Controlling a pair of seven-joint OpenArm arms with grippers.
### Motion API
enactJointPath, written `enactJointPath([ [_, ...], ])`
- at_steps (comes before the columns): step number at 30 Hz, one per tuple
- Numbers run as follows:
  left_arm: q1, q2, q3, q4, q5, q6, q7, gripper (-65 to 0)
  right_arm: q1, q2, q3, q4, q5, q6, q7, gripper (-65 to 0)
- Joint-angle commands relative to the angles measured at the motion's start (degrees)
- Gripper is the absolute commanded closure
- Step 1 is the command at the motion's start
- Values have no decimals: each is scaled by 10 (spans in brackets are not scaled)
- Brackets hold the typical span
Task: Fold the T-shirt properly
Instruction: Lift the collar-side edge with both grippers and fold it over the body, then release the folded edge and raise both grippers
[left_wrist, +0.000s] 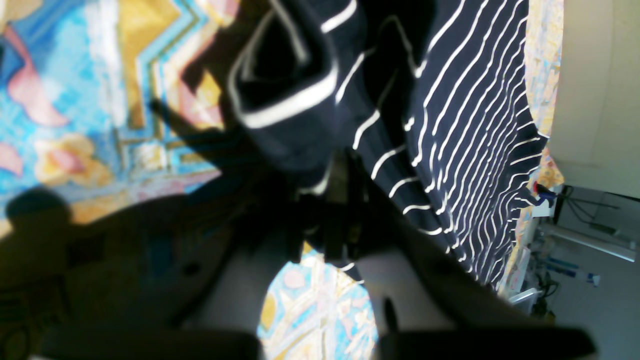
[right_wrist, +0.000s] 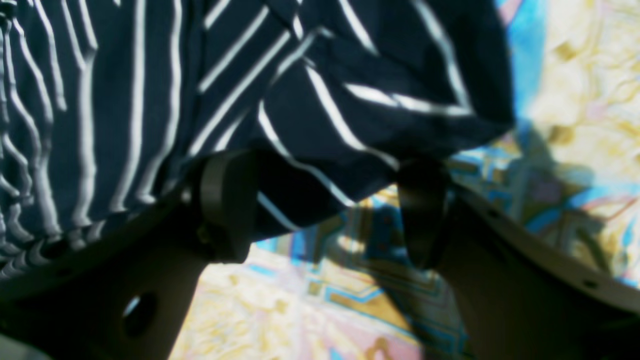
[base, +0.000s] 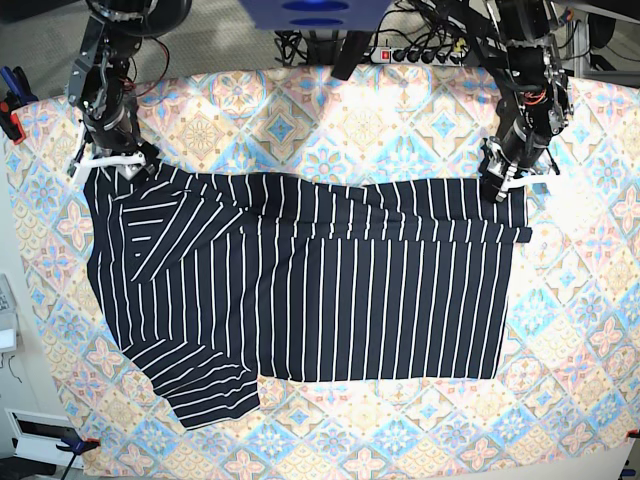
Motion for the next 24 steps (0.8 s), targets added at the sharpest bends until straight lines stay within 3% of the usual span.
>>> enactJointPath([
  [1,0,-4,1,5,3,2,6,-53,13,8,4,-1,6,1,1,-425],
  [11,1,-5,1,5,3,2,5,-51,74,12,5,-75,6,1,2,-409],
  [13,2,-5,1,5,3,2,5,-49,80,12,5,-80,6,1,2,-331],
  [15,3,-5,1,5,3,2,5,-47,81,12,6,-81,6,1,1,-207],
  [18,12,-5,0,6,3,2,6,0,75,11,27,-77,6,1,-3,-83],
  [21,29,-7,0,9,2,2,7,0,58,9,80,-76,6,1,-26,0],
  [24,52,-8,0,13,2,2,7,0,33,9,115,-63,6,8,-46,0],
])
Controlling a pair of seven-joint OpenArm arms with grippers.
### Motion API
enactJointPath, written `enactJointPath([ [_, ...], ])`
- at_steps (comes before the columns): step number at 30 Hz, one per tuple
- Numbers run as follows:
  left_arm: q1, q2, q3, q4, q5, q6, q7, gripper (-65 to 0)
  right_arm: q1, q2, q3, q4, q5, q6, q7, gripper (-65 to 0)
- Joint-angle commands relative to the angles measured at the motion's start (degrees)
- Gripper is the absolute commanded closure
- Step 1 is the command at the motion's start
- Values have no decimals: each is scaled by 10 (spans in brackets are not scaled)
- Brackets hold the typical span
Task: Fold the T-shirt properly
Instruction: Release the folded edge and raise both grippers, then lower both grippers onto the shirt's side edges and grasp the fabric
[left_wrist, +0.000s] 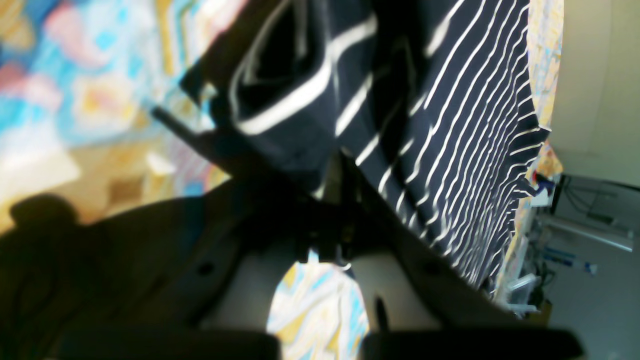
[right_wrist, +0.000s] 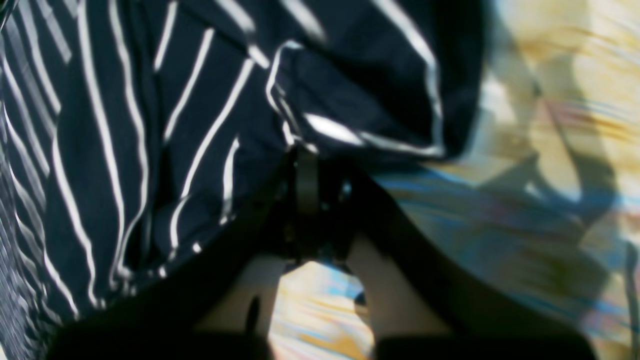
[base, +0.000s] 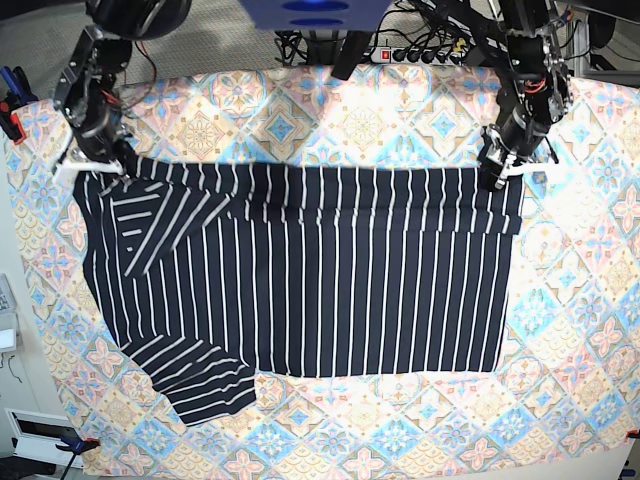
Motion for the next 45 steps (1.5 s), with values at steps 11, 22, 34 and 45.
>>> enactJointPath([
  [11,141,-6,-1,98,18,14,7,0,-131,7,30,98,-13,61,-12,0],
  [22,202,-5,-2,106,17,14,7,0,-179,7,30,152,-13,61,-7,-3],
  [34,225,-10,-41,145,13,14,65,-269,-190,-2,105,166,-14,60,-35,-173],
  [45,217,-14,-91,208,13,14,60,-291,-179,-1,108,184,-14,60,-32,-239],
])
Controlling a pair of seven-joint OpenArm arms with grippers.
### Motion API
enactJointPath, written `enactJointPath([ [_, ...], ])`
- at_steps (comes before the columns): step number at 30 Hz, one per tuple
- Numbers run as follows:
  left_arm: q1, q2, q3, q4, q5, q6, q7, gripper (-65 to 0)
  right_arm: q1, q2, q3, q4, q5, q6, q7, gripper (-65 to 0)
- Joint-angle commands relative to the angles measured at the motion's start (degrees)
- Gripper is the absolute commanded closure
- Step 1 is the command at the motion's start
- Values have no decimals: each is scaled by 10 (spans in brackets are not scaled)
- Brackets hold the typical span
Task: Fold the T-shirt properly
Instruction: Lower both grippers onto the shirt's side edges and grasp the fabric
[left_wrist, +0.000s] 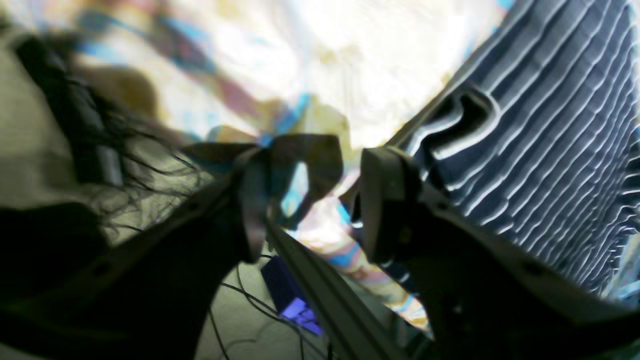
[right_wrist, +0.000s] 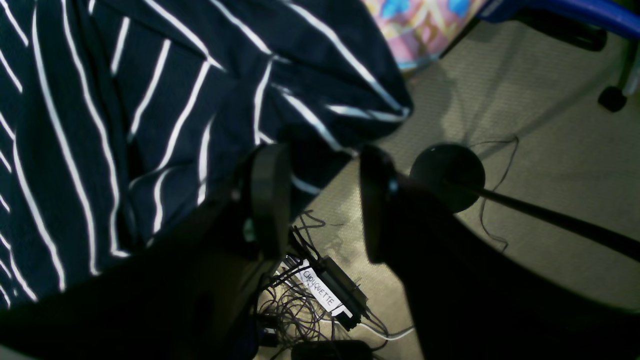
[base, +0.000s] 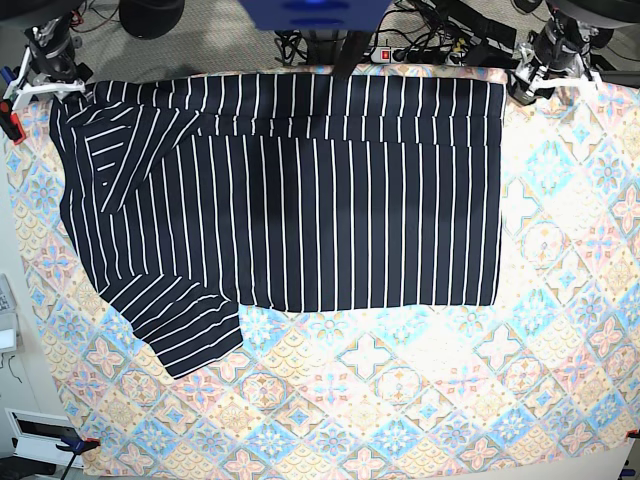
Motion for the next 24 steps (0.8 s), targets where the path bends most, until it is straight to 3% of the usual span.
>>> enactJointPath([
  [1,-14,-6,-3,27,-11,-7,-4,-291,10,11,6,31,7,5,14,-248],
  [7,-92,-8,-8,43,0,-5,7,-296,24,13,6,102,6,5,12,-294],
  [14,-273,-12,-7,-5,106,-5,111,-297,67,16,-14,116,5,5,11,-293],
  [19,-374,-13,11,-77,163,-5,114,-297,71,63,-88,111,5,5,11,-293],
  [24,-463,-14,38,-170,234,-5,100,-298,99,77,-139,110,-6,5,11,-293],
])
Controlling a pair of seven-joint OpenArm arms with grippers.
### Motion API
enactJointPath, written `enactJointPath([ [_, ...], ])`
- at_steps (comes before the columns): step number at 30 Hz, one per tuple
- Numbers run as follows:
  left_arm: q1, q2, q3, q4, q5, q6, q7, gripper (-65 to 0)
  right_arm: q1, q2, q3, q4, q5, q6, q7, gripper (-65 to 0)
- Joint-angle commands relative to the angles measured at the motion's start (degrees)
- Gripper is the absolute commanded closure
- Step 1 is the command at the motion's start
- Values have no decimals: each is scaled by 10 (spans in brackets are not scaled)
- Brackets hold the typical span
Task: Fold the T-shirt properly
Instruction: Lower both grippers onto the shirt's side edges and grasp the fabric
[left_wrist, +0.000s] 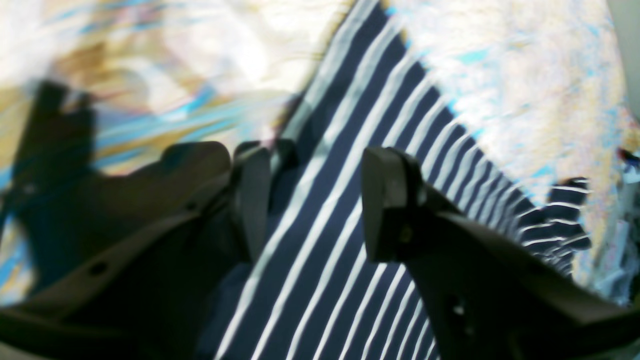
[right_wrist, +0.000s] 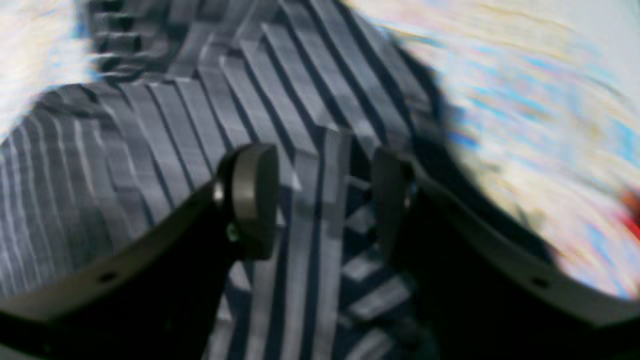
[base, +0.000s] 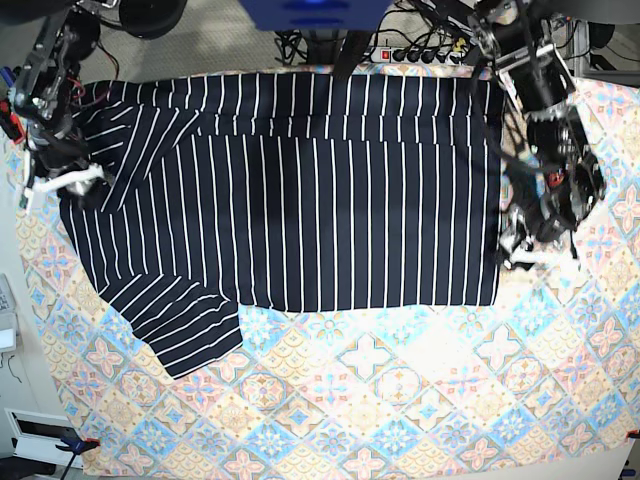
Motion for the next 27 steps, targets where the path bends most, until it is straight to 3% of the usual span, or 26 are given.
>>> enactJointPath([
  [1,-22,-12,6,-9,5,-3,-22,-298,-5,10,-1,10,-17,-4,10,-293],
  [6,-64,-12,35,-92,41,-3,-84,-298,19,10,-32,9,-63,-4,10,-294],
  [21,-134,-7,36,-323,111,-3,-230,-298,23,10,-35,6,-65,-4,10,-295],
  [24,-133,12,44,-326,112,-4,-226,-294,23,10,-32,6,-65,-4,10,-296],
  [27,-131,17,99,-324,104,-4,-210,-291,23,10,-32,6,-65,-4,10,-296],
])
